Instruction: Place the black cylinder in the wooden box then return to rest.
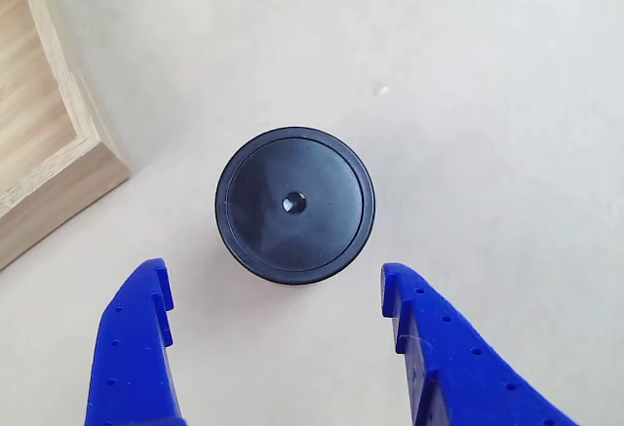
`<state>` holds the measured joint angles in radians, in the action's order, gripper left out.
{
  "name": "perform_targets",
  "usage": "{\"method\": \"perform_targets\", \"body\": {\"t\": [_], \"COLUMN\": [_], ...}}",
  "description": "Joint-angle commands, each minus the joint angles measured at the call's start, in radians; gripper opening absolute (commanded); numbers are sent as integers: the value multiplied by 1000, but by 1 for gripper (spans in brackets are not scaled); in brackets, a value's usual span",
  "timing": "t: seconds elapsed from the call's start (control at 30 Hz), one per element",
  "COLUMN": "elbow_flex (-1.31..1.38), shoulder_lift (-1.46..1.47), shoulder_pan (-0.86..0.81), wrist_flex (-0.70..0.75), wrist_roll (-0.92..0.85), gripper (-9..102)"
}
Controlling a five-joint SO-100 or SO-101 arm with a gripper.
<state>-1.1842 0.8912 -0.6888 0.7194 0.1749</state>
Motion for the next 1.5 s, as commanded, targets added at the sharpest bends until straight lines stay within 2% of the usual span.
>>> {"method": "perform_targets", "body": {"t": [0.0, 1.0, 1.47], "elbow_flex": [94, 112, 152], "shoulder_lift": [-9, -164, -235], "shoulder_pan": [-15, 3, 5], "wrist_flex": [-51, -232, -262], "wrist_roll": [14, 9, 14], "gripper": [33, 34, 33]}}
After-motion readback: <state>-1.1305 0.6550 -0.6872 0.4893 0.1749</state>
